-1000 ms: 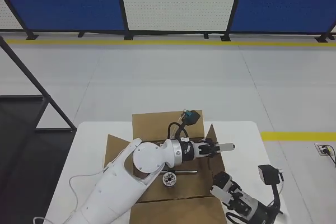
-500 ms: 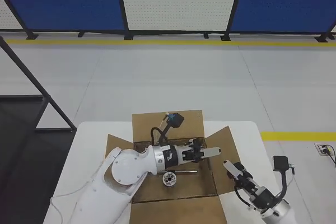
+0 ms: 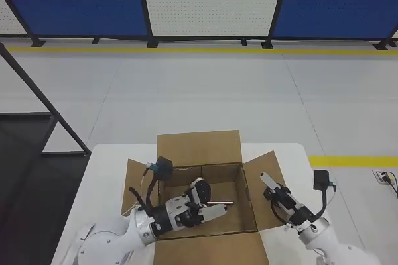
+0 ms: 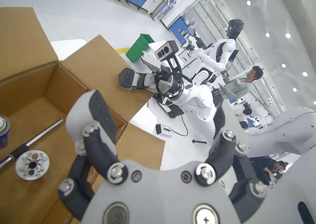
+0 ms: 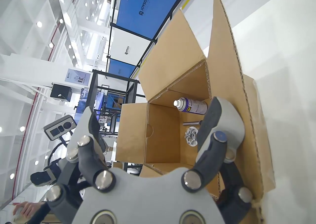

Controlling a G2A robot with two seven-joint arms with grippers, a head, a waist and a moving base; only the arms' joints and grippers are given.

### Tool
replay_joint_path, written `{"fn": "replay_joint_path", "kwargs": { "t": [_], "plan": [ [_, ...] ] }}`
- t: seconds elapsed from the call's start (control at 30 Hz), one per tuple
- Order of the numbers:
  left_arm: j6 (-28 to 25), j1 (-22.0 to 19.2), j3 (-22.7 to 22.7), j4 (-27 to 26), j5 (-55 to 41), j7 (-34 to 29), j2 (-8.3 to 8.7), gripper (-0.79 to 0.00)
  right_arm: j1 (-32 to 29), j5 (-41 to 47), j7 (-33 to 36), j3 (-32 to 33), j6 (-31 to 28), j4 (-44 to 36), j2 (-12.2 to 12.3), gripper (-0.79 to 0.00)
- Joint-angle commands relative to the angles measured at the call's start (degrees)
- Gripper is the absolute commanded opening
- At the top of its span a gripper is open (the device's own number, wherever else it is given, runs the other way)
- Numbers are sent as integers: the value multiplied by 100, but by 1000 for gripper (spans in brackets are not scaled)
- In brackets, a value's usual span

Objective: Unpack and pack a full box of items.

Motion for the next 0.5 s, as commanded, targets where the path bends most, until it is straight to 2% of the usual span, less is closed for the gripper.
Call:
{"fn": "replay_joint_path", "kwargs": {
  "t": [0.0, 0.17, 0.3, 0.47],
  "plan": [
    [-219, 202, -104, -109, -14, 220, 15, 0, 7, 5, -5, 10, 20, 23, 6, 0],
    [-870, 738, -362, -269, -23, 1085, 27, 0, -1, 37, -7, 37, 87, 69, 19, 0],
    [-1337, 1282, -611, -296, -129, 1887, 24, 0, 10, 33, 11, 62, 395, 57, 31, 0],
    [-1337, 1282, -611, -296, -129, 1887, 24, 0, 15, 25, -9, 61, 448, 48, 30, 0]
  ]
}}
